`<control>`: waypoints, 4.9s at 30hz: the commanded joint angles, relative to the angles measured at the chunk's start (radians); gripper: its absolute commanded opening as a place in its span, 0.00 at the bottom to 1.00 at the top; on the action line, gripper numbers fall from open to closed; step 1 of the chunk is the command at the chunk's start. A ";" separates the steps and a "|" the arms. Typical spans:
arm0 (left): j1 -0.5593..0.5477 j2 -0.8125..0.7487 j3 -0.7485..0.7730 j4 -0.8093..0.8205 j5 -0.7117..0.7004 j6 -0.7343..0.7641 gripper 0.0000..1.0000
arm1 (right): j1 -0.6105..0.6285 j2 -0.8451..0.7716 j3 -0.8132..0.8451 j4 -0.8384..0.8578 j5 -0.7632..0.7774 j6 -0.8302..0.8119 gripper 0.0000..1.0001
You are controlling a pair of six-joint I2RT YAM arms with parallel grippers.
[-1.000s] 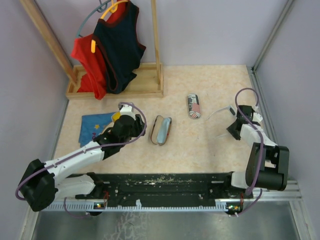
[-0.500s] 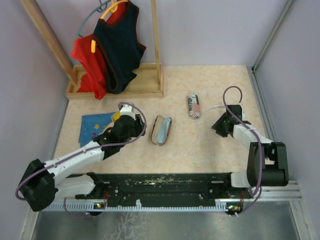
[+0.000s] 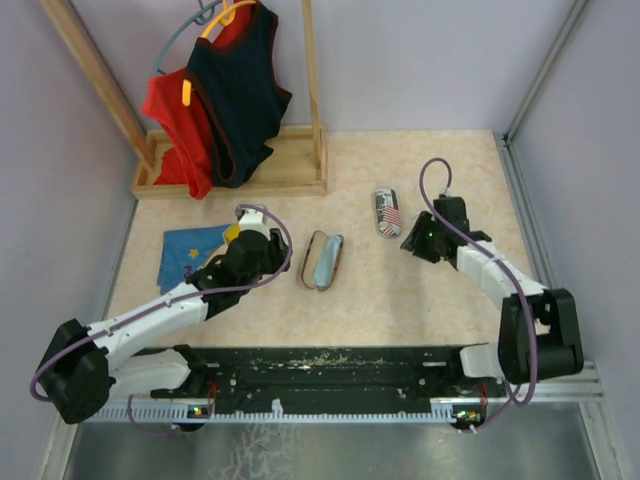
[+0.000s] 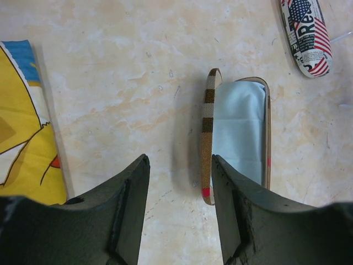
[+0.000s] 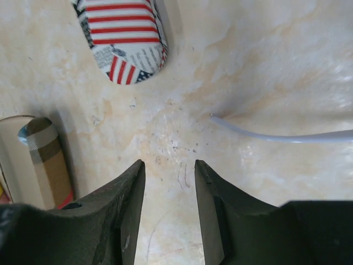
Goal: Organize the sunglasses
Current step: Adjust the sunglasses at the center of the board, then pick up the sunglasses from the center of the board, then fold the sunglasses.
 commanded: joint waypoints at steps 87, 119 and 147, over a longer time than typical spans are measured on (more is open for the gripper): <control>0.006 -0.017 0.020 -0.058 0.082 -0.016 0.55 | -0.210 0.384 0.514 -0.246 0.499 -0.634 0.00; 0.007 -0.252 0.094 -0.220 -0.103 0.010 0.57 | -0.024 -0.401 0.269 0.014 -0.472 -0.682 0.00; 0.015 0.041 0.370 -0.197 0.088 0.128 0.56 | 0.665 -0.299 0.258 -0.057 0.314 -0.647 0.00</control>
